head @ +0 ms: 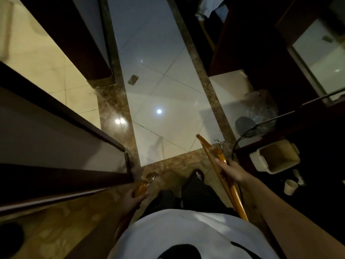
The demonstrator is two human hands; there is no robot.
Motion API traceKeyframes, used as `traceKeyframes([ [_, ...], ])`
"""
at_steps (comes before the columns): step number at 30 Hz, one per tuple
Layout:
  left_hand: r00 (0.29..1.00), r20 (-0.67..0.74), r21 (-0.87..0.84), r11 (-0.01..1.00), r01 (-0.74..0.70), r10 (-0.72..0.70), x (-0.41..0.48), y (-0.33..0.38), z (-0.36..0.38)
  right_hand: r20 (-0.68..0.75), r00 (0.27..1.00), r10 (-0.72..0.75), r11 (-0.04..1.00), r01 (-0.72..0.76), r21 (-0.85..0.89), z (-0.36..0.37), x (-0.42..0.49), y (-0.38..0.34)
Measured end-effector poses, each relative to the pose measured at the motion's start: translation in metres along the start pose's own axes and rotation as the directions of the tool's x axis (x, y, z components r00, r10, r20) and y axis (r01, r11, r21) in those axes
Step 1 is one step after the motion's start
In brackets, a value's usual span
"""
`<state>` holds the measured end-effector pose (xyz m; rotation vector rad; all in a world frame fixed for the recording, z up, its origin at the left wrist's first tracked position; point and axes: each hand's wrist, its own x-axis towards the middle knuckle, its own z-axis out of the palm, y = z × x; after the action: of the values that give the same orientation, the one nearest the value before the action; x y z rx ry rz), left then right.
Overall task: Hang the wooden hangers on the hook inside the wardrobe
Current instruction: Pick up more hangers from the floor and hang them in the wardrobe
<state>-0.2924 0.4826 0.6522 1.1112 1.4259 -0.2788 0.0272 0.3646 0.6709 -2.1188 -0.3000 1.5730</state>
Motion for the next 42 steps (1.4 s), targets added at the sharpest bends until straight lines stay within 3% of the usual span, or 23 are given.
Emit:
traceKeyframes([
  [6, 0.998, 0.02, 0.008, 0.998, 0.061, -0.061, 0.042, 0.061, -0.013, -0.009, 0.996, 0.088, 0.996, -0.088, 0.014, -0.034, 0.045, -0.023],
  [10, 0.998, -0.024, -0.023, 0.998, 0.056, -0.057, 0.078, 0.126, -0.018, -0.002, 0.978, 0.207, 0.971, -0.206, 0.122, -0.075, 0.072, -0.034],
  [15, 0.996, -0.084, -0.019, 0.999, -0.026, 0.024, 0.116, 0.231, -0.028, 0.011, 0.984, 0.176, 0.967, -0.175, 0.188, -0.144, 0.122, -0.029],
  [20, 0.979, -0.123, 0.091, 0.984, -0.151, 0.162, 0.151, 0.318, -0.042, -0.038, 0.977, 0.209, 0.969, -0.202, 0.142, -0.174, 0.135, -0.115],
  [24, 0.974, -0.135, 0.115, 0.98, -0.165, 0.18, 0.18, 0.365, -0.057, -0.04, 0.975, 0.219, 0.972, -0.215, 0.098, -0.201, 0.18, -0.162],
  [29, 0.986, -0.13, 0.091, 0.992, -0.093, 0.104, 0.224, 0.391, -0.085, -0.026, 0.987, 0.158, 0.987, -0.157, 0.028, -0.21, 0.234, -0.263],
  [38, 0.99, -0.137, 0.052, 0.998, 0.042, -0.035, 0.299, 0.456, -0.163, -0.136, 0.991, 0.002, 1.0, 0.001, 0.025, -0.223, 0.333, -0.442],
  [42, 0.989, -0.15, 0.069, 0.998, 0.013, -0.002, 0.331, 0.512, -0.206, -0.141, 0.99, 0.002, 0.999, 0.006, 0.051, -0.226, 0.365, -0.488],
])
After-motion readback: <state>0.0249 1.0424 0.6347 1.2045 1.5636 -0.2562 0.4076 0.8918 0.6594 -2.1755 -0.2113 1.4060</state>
